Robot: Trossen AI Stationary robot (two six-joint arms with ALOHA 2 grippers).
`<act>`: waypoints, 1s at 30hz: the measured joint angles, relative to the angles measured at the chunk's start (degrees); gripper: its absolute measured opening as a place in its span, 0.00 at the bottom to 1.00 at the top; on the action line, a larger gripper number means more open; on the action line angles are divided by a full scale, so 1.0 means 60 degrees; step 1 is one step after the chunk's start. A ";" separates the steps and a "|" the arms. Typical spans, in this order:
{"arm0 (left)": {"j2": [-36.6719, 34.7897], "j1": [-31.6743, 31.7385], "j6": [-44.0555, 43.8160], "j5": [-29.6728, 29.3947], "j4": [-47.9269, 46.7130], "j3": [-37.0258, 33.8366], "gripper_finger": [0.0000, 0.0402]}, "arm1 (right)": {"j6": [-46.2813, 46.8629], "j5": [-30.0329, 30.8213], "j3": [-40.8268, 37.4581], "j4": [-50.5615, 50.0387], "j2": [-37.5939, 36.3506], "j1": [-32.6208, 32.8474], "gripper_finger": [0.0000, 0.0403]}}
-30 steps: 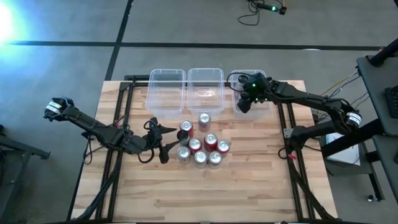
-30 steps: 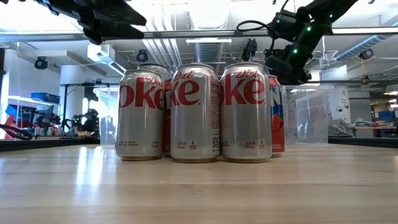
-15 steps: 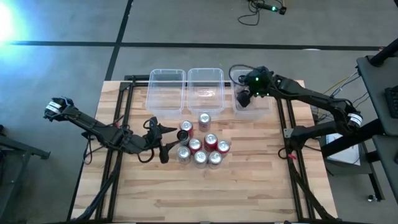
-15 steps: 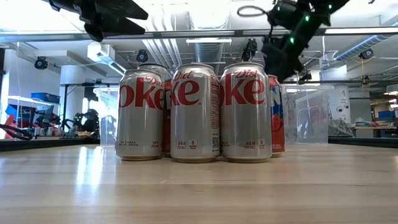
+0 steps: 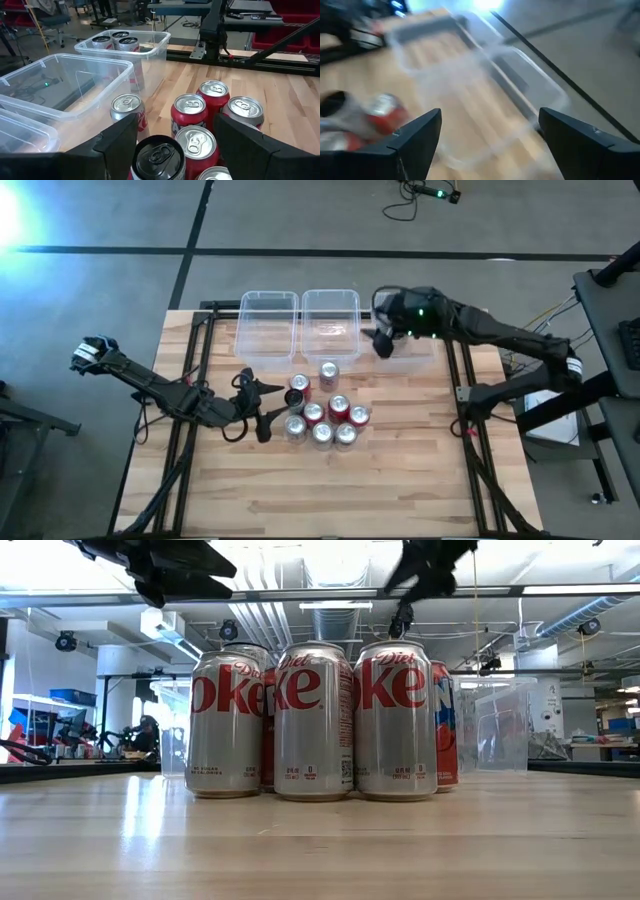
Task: Sort soda cans
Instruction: Put the white-pink soda can into the right transparent bin
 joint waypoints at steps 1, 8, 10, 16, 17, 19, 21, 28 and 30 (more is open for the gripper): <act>-0.0001 -0.0004 -0.0002 0.0002 -0.0105 0.0000 0.60 | 0.0022 0.0002 -0.0025 0.0258 0.0005 0.0310 0.80; -0.0562 -0.0203 -0.0589 0.0013 -0.1481 -0.0007 0.60 | 0.0032 0.0361 -0.0124 0.1413 0.0340 0.2322 0.78; -0.0820 -0.0278 -0.0862 0.0011 -0.1832 -0.0007 0.60 | 0.0046 0.0542 -0.0124 0.1636 0.0507 0.2742 0.79; -0.1487 -0.0622 -0.2694 0.0053 -0.4038 -0.0007 0.60 | -0.0001 0.0731 -0.0078 0.2246 0.1295 0.3583 0.83; -0.1525 -0.0670 -0.3170 0.0083 -0.4581 -0.0007 0.60 | -0.0059 0.0731 -0.0028 0.2381 0.1480 0.3681 0.83; -0.1538 -0.0721 -0.4120 0.0098 -0.5410 -0.0007 0.60 | -0.0233 0.0729 0.0076 0.2549 0.1856 0.3829 0.84; -0.1476 -0.0721 -0.4616 0.0095 -0.5830 -0.0007 0.60 | -0.0382 0.0728 0.0284 0.2703 0.2300 0.3930 0.86; -0.0972 -0.0718 -0.4379 0.0097 -0.5728 -0.0007 0.60 | -0.1051 0.0644 0.1627 0.2843 0.4089 0.4044 0.89; -0.0886 -0.0703 -0.4291 0.0091 -0.5693 0.0002 0.60 | -0.1222 0.0396 0.2103 0.2832 0.4593 0.4048 0.89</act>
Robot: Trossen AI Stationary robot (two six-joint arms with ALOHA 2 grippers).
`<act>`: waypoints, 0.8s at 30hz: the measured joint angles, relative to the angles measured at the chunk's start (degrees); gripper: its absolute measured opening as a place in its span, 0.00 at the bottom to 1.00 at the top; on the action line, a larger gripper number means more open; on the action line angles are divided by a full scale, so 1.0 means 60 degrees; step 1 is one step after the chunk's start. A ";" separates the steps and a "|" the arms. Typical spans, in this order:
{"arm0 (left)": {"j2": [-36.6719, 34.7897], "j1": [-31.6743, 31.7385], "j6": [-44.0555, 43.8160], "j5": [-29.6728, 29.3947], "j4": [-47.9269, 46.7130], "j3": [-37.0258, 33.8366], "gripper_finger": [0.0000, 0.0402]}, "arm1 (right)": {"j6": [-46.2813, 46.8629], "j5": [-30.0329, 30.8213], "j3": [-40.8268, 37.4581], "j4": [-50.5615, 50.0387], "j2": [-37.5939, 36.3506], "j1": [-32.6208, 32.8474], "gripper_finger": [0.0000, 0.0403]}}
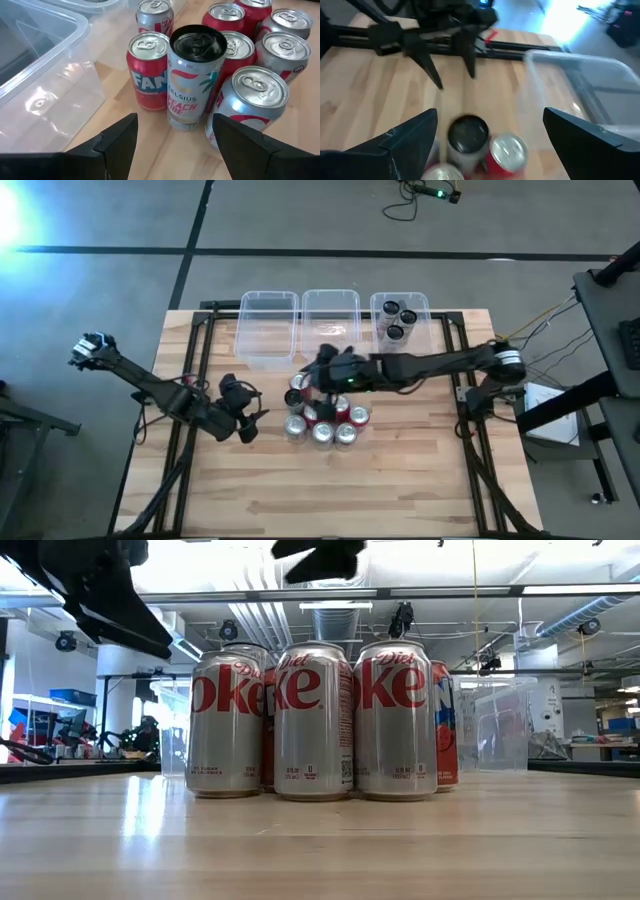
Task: Sort soda cans
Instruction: Put the white-pink soda can into the right transparent bin
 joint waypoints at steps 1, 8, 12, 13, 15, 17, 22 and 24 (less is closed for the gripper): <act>0.0037 0.0000 0.0057 0.0001 -0.0007 0.0016 0.60 | -0.0010 -0.0187 0.0254 0.0007 0.0271 0.0000 0.89; 0.0257 0.0004 0.0189 -0.0022 -0.0006 0.0253 0.60 | -0.0449 -0.0887 0.1845 0.0139 0.1798 0.0000 0.89; 0.0363 0.0004 0.0269 -0.0026 0.0011 0.0307 0.60 | -0.0510 -0.1268 0.2564 0.0165 0.2508 -0.0018 0.89; 0.0379 0.0004 0.0302 -0.0030 -0.0016 0.0307 0.60 | -0.0513 -0.1265 0.2704 0.0161 0.2655 -0.0018 0.89; 0.0414 0.0015 0.0326 -0.0105 0.0006 0.0307 0.60 | -0.0512 -0.1258 0.2940 0.0125 0.2931 -0.0022 0.89; 0.0427 0.0015 0.0328 -0.0103 -0.0007 0.0303 0.60 | -0.0495 -0.1257 0.3137 0.0131 0.3162 -0.0025 0.89; 0.0424 0.0015 0.0320 -0.0109 0.0004 0.0300 0.60 | -0.0570 -0.1256 0.3266 -0.0422 0.3277 -0.0095 0.89; 0.0428 0.0015 0.0324 -0.0106 0.0008 0.0300 0.60 | -0.0580 -0.1254 0.3252 -0.0949 0.3193 -0.0144 0.89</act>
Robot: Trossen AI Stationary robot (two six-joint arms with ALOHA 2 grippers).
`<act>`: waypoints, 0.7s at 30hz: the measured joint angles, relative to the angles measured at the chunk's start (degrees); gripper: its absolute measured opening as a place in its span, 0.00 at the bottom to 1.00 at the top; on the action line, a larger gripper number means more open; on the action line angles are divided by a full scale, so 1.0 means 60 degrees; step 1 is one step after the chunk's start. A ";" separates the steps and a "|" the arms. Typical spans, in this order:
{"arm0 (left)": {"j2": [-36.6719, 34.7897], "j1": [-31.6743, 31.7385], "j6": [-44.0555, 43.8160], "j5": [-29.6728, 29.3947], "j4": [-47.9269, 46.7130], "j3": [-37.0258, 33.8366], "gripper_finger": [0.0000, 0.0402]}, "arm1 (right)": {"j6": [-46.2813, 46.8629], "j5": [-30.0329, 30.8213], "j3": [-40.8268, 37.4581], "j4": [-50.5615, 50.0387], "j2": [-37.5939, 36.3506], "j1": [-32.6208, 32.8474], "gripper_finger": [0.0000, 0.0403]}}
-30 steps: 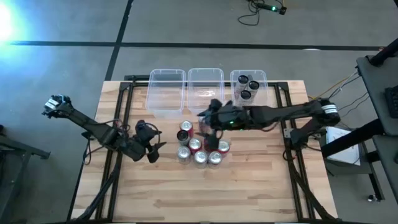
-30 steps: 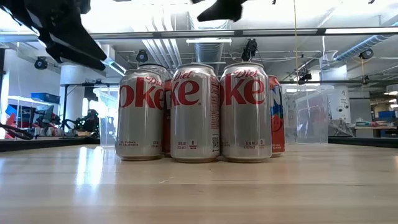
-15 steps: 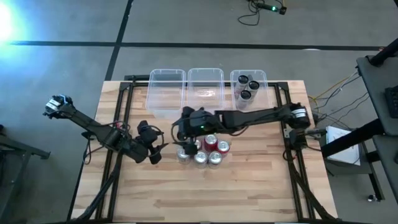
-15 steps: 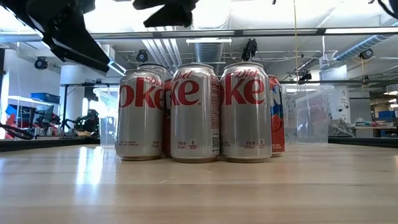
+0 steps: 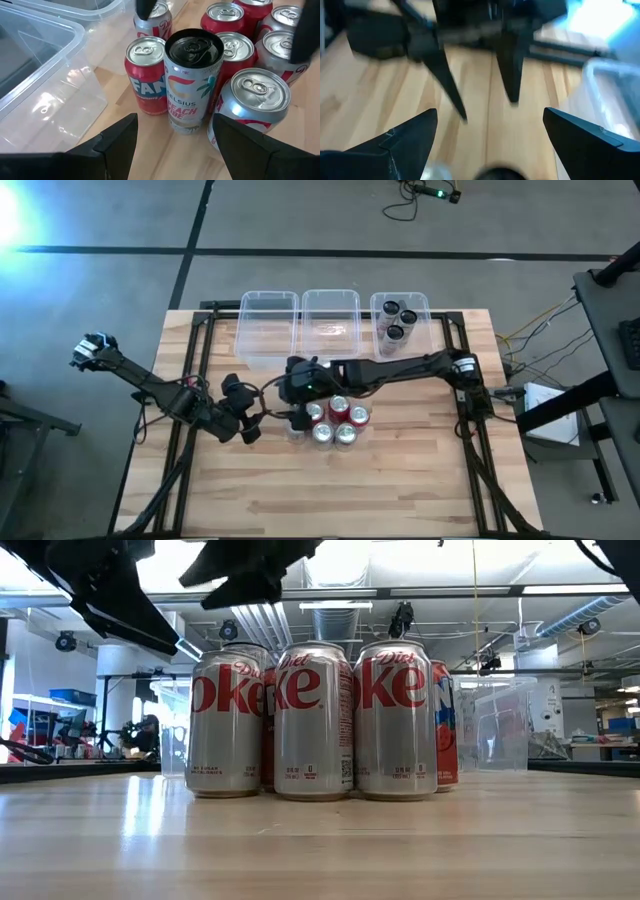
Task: Sort soda cans
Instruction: Put the white-pink soda can into the right transparent bin
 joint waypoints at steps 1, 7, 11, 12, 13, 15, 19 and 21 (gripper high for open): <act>0.0010 0.0003 0.0000 -0.0003 0.0017 0.0000 0.60 | 0.0090 -0.0003 0.0001 -0.0281 -0.0018 -0.0040 0.89; 0.0022 0.0015 0.0011 -0.0178 0.0130 0.0000 0.60 | 0.1395 0.0138 -0.0108 -0.0827 -0.0069 -0.0187 0.89; 0.0018 0.0018 0.0011 -0.0195 0.0156 -0.0004 0.60 | 0.2291 0.0590 -0.0255 -0.1134 0.0004 -0.0127 0.89; 0.0018 0.0018 0.0012 -0.0213 0.0160 -0.0004 0.60 | 0.2366 0.0697 -0.0255 -0.1194 0.0004 -0.0119 0.89; 0.0018 0.0018 0.0017 -0.0241 0.0164 -0.0004 0.60 | 0.2449 0.0835 -0.0255 -0.1204 0.0004 -0.0095 0.89; 0.0018 0.0018 0.0098 -0.0257 0.0183 -0.0004 0.60 | 0.2489 0.1018 -0.0248 -0.1250 0.0015 -0.0063 0.89; 0.0018 0.0018 0.0220 -0.0262 0.0289 -0.0007 0.60 | 0.2793 0.1086 -0.0294 -0.1531 0.0055 -0.0056 0.89; 0.0018 0.0018 0.0255 -0.0262 0.0320 -0.0007 0.60 | 0.2924 0.1089 -0.0331 -0.1517 0.0055 -0.0056 0.89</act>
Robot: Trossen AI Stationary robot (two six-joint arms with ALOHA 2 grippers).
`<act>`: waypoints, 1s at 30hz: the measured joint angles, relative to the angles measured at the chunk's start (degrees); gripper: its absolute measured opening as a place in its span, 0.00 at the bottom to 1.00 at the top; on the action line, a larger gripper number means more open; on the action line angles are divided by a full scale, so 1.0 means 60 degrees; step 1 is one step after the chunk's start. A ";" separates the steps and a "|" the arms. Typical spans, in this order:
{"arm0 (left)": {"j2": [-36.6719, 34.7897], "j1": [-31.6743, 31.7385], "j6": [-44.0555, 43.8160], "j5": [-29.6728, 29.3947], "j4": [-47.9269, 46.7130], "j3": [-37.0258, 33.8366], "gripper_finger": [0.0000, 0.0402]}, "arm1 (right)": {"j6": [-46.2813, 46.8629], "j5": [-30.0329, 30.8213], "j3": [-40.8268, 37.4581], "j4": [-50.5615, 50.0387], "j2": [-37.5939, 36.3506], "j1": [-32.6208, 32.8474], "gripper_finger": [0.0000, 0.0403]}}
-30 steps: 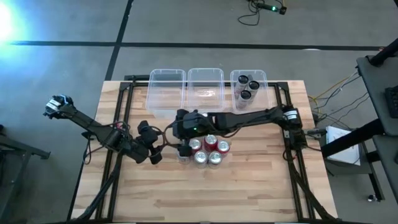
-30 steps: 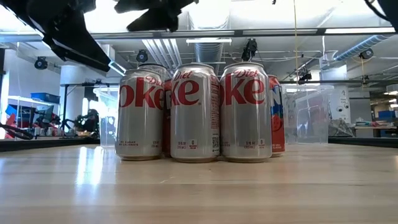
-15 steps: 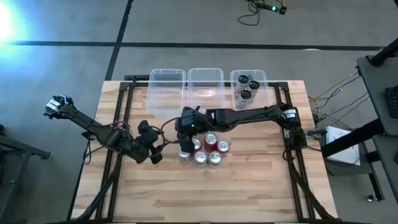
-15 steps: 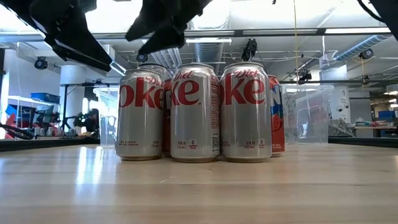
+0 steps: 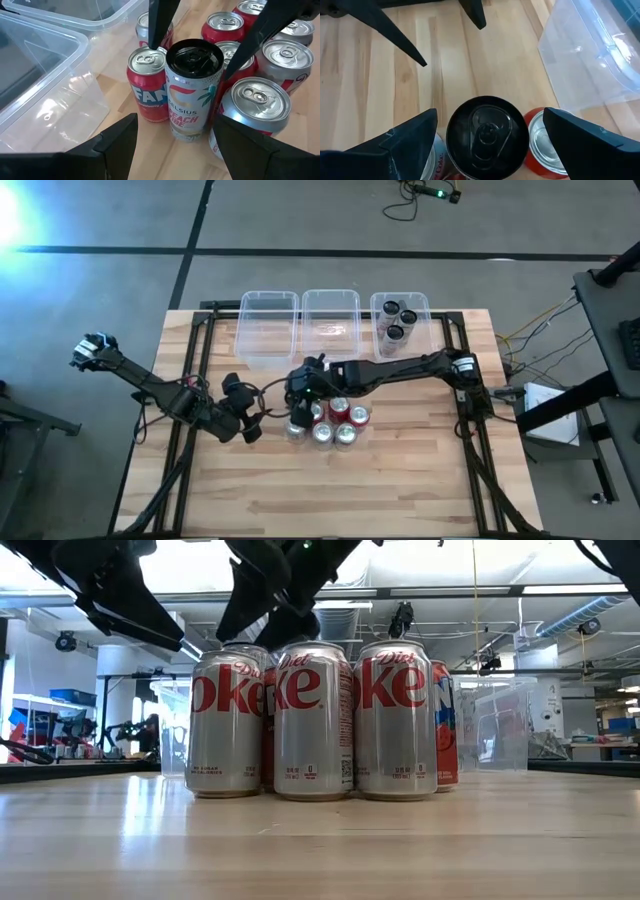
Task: Sort soda cans
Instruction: Put the white-pink soda can into the right transparent bin
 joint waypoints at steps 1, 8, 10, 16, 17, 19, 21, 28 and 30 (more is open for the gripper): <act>0.0003 0.0000 0.0004 0.0000 0.0001 0.0000 0.60 | 0.0012 0.0000 -0.0013 0.0016 0.0000 0.0006 0.89; 0.0015 0.0000 0.0004 0.0000 0.0000 -0.0004 0.60 | 0.0008 0.0000 -0.0359 0.0115 0.0000 0.0036 0.81; 0.0015 0.0000 0.0004 0.0000 0.0000 -0.0004 0.60 | -0.0064 0.0000 -0.0386 0.0120 0.0000 0.0035 0.78; 0.0015 0.0000 0.0004 0.0000 0.0015 -0.0004 0.60 | -0.0424 0.0004 -0.0552 0.0279 0.0000 0.0036 0.71; 0.0015 0.0000 0.0004 0.0000 0.0022 -0.0005 0.60 | -0.0424 0.0000 -0.0571 0.0338 0.0000 0.0036 0.71; 0.0015 0.0000 0.0004 0.0000 0.0029 -0.0004 0.60 | -0.0469 -0.0004 -0.0577 0.0446 0.0000 0.0036 0.70; 0.0015 0.0000 0.0004 0.0000 0.0033 -0.0004 0.60 | -0.0625 -0.0011 -0.0615 0.0508 0.0003 0.0033 0.69; 0.0015 0.0000 0.0004 0.0000 0.0040 -0.0004 0.60 | -0.0853 0.0009 -0.0634 0.0742 0.0313 0.0033 0.74; 0.0015 0.0000 0.0004 0.0000 0.0037 -0.0004 0.60 | -0.0890 0.0019 -0.0652 0.0830 0.0399 0.0033 0.75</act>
